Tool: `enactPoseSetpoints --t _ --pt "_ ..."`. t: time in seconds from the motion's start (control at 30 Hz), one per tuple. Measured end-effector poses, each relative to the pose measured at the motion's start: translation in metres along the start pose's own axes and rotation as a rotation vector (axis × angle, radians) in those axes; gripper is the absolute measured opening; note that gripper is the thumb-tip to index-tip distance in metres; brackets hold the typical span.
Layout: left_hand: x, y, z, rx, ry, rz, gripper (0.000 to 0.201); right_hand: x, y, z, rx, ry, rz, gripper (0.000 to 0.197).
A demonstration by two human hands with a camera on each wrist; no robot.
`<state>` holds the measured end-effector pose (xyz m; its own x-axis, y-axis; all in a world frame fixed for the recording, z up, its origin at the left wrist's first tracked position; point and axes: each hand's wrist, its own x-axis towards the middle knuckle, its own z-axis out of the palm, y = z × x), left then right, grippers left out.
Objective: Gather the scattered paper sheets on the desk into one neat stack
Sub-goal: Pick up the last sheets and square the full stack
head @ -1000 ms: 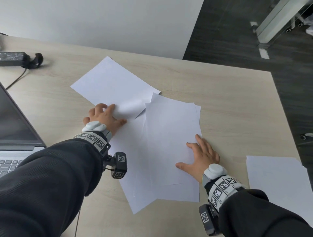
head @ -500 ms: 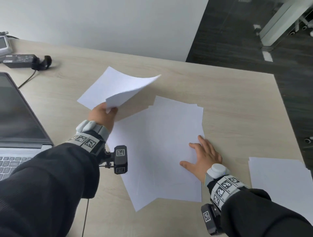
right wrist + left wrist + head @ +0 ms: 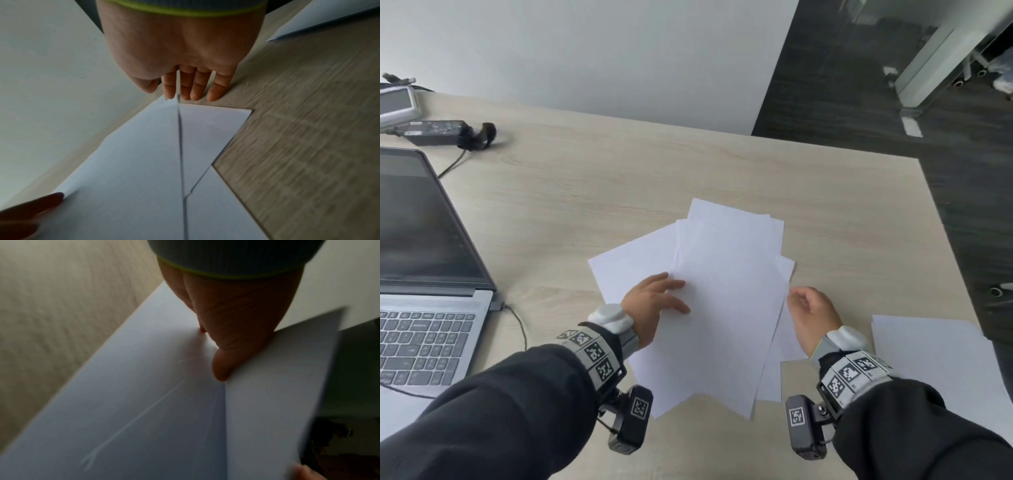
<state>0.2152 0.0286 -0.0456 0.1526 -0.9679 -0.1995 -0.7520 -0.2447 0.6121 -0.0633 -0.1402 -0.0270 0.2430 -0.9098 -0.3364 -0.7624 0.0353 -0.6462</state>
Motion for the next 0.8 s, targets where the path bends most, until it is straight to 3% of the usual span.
enactPoseSetpoints --t 0.1,0.17,0.33,0.4,0.7,0.8 --pt "-0.012 0.003 0.006 0.061 -0.022 -0.095 0.08 -0.003 0.001 0.003 -0.074 -0.039 0.007 0.024" --pt "-0.023 0.001 0.005 0.029 0.048 -0.215 0.087 -0.006 0.0 0.005 -0.173 -0.062 -0.021 0.03" --pt "-0.053 -0.002 -0.013 -0.133 0.338 -0.818 0.073 -0.016 -0.013 0.01 -0.322 -0.127 0.004 0.041" --pt "-0.056 0.001 -0.015 -0.22 0.366 -0.952 0.068 -0.018 -0.018 0.012 -0.362 -0.152 0.016 0.045" --pt "-0.023 0.025 -0.012 -0.521 0.298 -0.783 0.076 -0.026 -0.032 0.017 -0.411 -0.246 -0.036 0.049" --pt "-0.009 0.035 -0.011 -0.666 0.222 -0.628 0.084 -0.028 -0.031 0.016 -0.365 -0.276 -0.076 0.044"
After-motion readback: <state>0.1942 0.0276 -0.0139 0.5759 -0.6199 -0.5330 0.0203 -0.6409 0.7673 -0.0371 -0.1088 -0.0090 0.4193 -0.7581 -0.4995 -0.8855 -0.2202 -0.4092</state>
